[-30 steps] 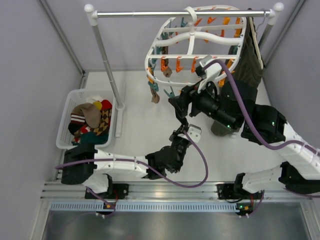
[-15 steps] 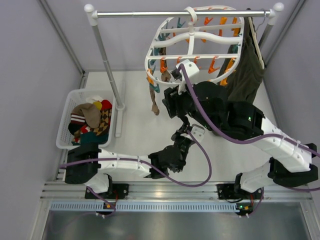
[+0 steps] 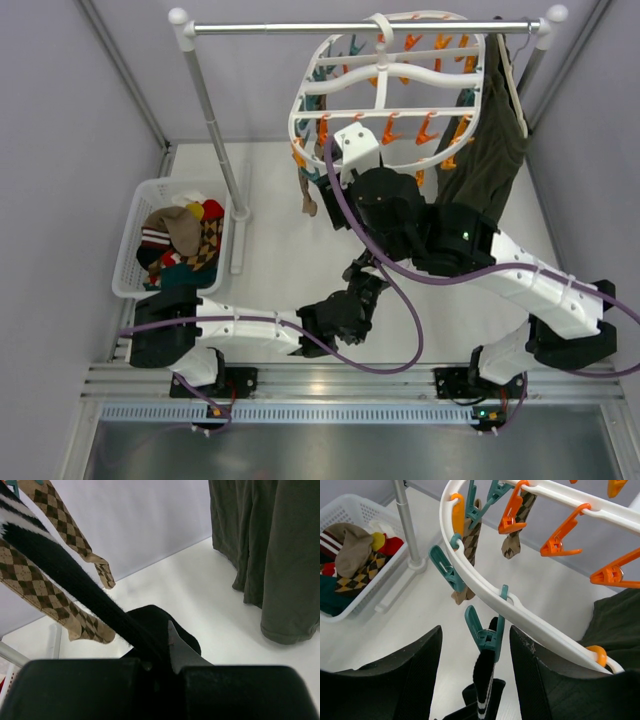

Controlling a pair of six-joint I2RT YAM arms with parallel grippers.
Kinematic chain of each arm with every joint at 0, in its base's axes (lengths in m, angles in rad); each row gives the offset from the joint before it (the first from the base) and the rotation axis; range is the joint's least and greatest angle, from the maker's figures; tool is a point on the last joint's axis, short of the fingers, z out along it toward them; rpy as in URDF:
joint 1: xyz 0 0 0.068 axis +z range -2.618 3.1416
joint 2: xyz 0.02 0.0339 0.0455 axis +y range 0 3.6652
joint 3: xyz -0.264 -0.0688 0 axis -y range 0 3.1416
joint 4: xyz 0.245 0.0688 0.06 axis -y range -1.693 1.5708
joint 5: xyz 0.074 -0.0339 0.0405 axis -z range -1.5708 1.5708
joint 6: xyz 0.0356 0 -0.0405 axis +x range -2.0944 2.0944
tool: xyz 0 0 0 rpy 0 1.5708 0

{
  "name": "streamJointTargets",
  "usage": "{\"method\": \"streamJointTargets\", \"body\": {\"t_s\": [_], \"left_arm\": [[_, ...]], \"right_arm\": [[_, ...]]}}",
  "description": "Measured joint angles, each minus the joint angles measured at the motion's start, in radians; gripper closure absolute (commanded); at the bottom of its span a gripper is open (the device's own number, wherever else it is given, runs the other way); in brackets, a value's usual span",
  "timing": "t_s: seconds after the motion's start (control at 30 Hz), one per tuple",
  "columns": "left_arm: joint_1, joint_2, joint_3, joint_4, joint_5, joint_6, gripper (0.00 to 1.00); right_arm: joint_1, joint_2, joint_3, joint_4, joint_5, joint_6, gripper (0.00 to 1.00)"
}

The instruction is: Remove the socks clipped to the hanger

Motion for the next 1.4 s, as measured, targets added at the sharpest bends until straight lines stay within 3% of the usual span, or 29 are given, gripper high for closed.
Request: {"method": "streamJointTargets", "body": {"t_s": [0.4,0.5,0.6,0.63,0.7,0.73,0.97,1.07,1.4], "left_arm": [[0.0,-0.004,0.0,0.0,0.019,0.0,1.0],[0.0,-0.01,0.0,0.0,0.024,-0.002,1.0],[0.0,-0.015,0.0,0.0,0.026,-0.003,1.0],[0.0,-0.015,0.0,0.0,0.026,-0.004,1.0],[0.0,-0.015,0.0,0.0,0.026,-0.006,1.0],[0.0,-0.015,0.0,0.0,0.026,-0.008,1.0],[0.015,-0.055,-0.06,0.0,0.033,-0.064,1.0],[0.039,-0.09,-0.122,0.0,0.034,-0.107,1.0],[0.078,-0.135,-0.228,-0.013,0.041,-0.221,1.0]], "right_arm": [[0.0,0.037,-0.053,0.079,0.106,-0.028,0.47],[0.0,0.041,-0.066,0.119,0.14,-0.044,0.53],[0.0,0.045,-0.079,0.154,0.166,-0.062,0.67],[0.0,0.046,-0.085,0.165,0.173,-0.067,0.77],[0.0,0.047,-0.093,0.182,0.187,-0.073,0.81],[0.0,0.047,-0.098,0.19,0.191,-0.073,0.87],[0.0,0.046,-0.117,0.233,0.196,-0.078,0.91],[0.0,0.045,-0.122,0.244,0.192,-0.077,0.99],[-0.008,0.011,-0.17,0.293,0.109,-0.042,1.0]]}}
